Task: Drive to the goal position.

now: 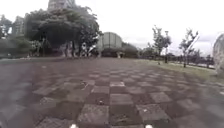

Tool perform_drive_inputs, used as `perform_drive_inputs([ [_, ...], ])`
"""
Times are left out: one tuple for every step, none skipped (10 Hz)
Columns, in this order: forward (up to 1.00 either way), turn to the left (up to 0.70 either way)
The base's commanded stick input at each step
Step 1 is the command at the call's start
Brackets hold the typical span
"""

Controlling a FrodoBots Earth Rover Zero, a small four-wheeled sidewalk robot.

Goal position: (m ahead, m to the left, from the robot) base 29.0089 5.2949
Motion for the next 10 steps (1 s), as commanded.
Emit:
perform_drive_inputs([
  [0.98,0.00],
  [0.98,0.00],
  [0.98,0.00],
  [0.98,0.00],
  [0.98,0.00],
  [0.98,0.00],
  [0.98,-0.29],
  [0.98,-0.38],
  [0.98,-0.39],
  [0.98,-0.39],
])
